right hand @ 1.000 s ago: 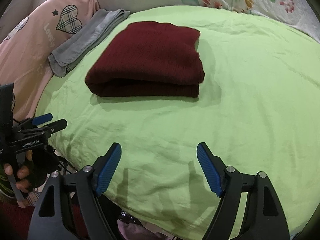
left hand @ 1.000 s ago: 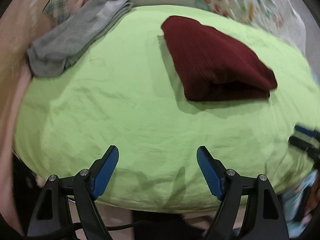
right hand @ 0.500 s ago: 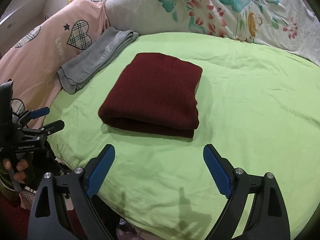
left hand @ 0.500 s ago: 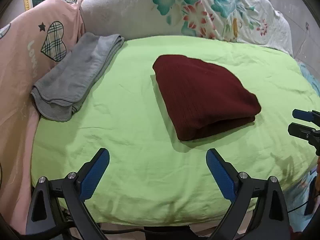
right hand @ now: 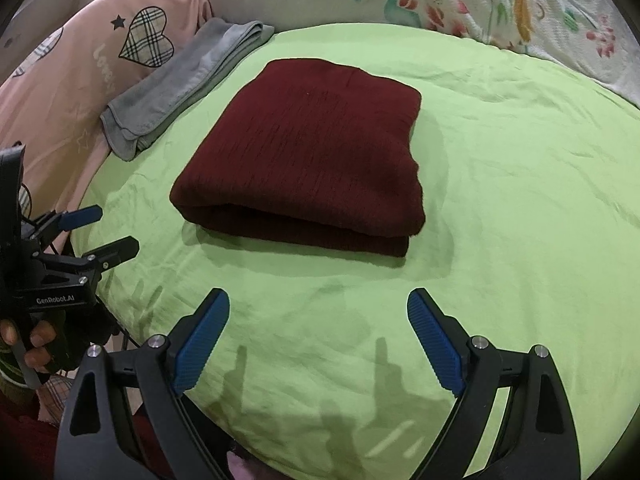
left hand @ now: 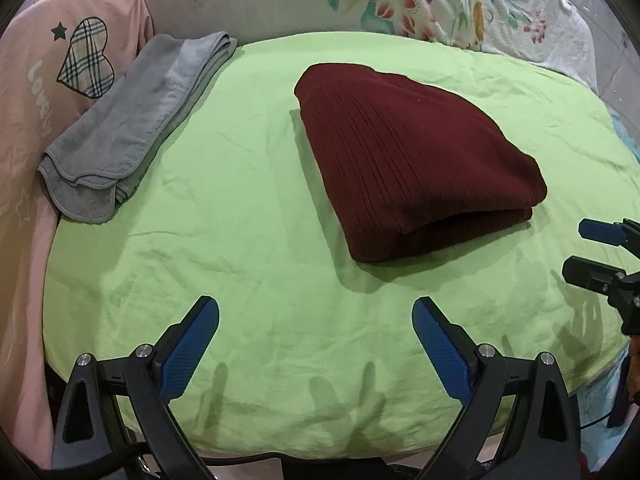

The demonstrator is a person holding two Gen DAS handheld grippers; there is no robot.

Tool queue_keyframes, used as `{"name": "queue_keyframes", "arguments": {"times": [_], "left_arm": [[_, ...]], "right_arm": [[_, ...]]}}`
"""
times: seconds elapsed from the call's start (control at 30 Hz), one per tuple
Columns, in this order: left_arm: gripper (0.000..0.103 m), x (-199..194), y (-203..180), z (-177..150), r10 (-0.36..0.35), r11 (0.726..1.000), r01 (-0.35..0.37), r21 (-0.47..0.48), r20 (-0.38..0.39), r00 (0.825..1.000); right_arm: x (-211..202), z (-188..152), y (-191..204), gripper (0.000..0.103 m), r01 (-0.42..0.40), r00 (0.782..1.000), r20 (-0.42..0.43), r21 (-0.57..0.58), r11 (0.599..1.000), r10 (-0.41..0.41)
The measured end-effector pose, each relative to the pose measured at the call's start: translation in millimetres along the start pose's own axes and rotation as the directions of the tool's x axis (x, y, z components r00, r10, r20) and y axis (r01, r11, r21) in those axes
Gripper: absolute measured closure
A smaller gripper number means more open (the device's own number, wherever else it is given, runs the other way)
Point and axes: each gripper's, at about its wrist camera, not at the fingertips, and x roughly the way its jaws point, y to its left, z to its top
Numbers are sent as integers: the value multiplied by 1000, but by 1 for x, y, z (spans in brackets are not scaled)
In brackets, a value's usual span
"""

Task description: Fold large clothes

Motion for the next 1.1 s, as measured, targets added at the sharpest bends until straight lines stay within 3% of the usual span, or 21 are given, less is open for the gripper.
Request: {"name": "queue_keyframes", "arguments": {"times": [0.33, 0.67, 1.1], "left_arm": [[5, 9, -5, 20, 8, 1000, -8, 6, -13, 1000], [5, 8, -9, 27, 0, 1000, 0, -2, -2, 1000], [5, 0, -13, 28, -3, 1000, 3, -8, 18, 1000]], "right_arm": [[8, 21, 0, 11, 8, 1000, 2, -12, 1000, -8], [7, 37, -2, 3, 2, 1000, 26, -9, 1000, -2], [7, 38, 2, 2, -6, 999, 31, -9, 1000, 6]]}}
